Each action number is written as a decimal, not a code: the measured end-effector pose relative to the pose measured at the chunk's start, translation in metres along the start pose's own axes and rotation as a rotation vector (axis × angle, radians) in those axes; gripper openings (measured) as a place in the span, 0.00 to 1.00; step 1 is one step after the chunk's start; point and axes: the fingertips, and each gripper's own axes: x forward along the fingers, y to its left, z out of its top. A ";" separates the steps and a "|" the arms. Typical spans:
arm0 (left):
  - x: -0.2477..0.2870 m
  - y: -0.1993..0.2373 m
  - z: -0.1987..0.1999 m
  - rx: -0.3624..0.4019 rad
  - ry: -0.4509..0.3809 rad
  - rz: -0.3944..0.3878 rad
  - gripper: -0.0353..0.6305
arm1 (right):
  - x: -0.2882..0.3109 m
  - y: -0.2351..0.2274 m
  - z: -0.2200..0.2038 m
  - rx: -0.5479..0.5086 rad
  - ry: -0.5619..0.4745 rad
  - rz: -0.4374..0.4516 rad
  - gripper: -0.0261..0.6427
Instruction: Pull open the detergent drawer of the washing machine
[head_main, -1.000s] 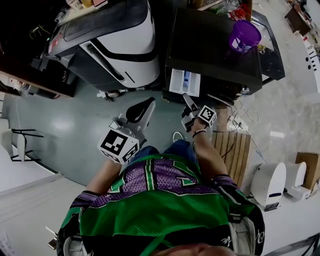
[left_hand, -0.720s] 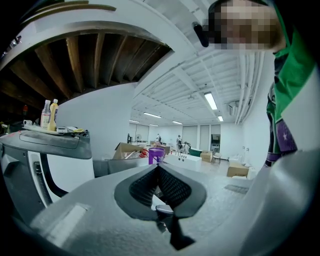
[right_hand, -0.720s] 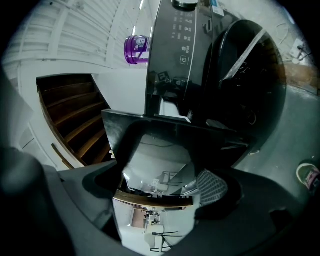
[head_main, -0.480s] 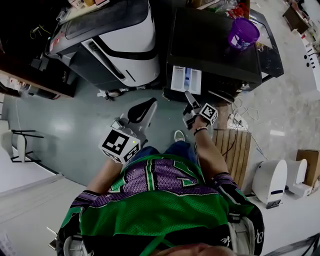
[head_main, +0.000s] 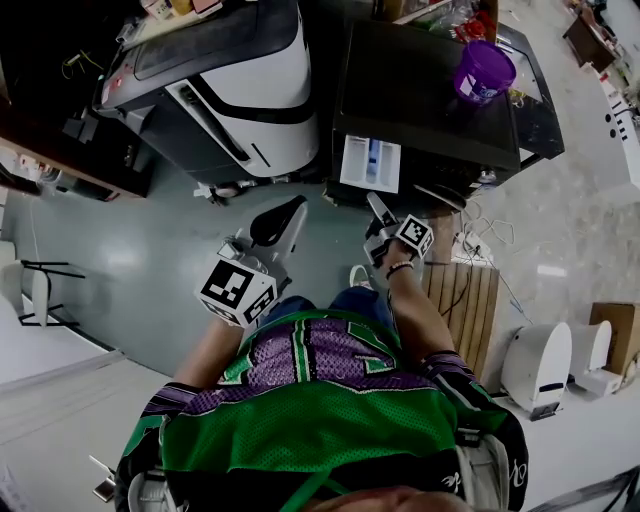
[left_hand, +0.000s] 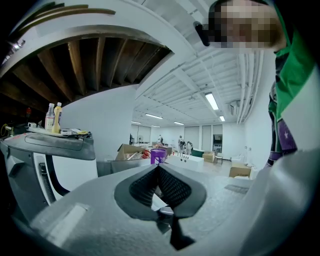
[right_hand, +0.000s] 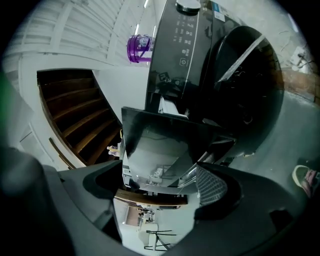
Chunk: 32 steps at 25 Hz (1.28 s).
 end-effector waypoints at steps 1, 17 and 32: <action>0.001 0.001 0.001 -0.002 -0.006 0.002 0.08 | -0.003 -0.001 0.001 -0.008 0.004 -0.009 0.72; 0.045 0.020 0.015 0.011 -0.027 0.027 0.08 | -0.069 0.017 0.086 -0.198 -0.069 -0.122 0.72; 0.080 0.035 0.035 0.008 -0.042 0.059 0.08 | -0.074 0.158 0.134 -0.744 -0.006 -0.110 0.72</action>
